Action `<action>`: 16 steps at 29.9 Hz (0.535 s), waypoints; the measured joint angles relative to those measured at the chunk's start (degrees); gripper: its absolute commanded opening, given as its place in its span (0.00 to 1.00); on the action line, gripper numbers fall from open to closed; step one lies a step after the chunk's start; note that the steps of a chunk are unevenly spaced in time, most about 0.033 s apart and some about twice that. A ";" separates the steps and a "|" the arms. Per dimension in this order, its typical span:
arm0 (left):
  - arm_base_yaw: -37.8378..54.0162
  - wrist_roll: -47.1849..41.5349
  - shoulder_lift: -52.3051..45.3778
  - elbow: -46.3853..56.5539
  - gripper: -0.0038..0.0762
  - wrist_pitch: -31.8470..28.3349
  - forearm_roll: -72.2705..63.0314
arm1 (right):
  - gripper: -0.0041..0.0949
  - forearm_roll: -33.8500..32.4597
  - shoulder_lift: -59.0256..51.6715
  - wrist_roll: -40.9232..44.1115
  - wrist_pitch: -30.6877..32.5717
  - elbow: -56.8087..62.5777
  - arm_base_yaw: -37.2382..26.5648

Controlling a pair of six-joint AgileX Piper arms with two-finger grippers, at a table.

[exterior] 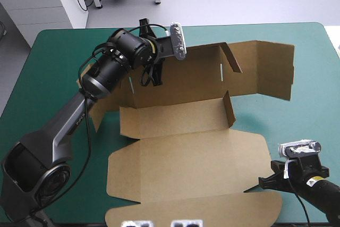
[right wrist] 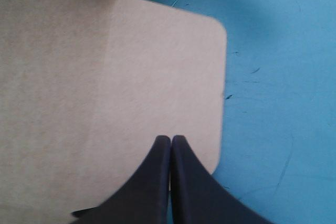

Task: Fold the box

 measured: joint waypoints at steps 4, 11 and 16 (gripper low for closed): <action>-4.73 0.19 0.00 0.00 0.04 -1.84 3.86 | 0.03 0.00 0.00 0.00 0.00 0.00 0.00; -11.51 -6.12 0.00 1.24 0.04 -2.49 10.83 | 0.03 0.00 0.00 0.00 0.04 0.00 0.00; -16.73 -15.44 0.00 7.97 0.04 -4.16 23.12 | 0.03 0.00 0.00 0.75 0.11 0.00 0.00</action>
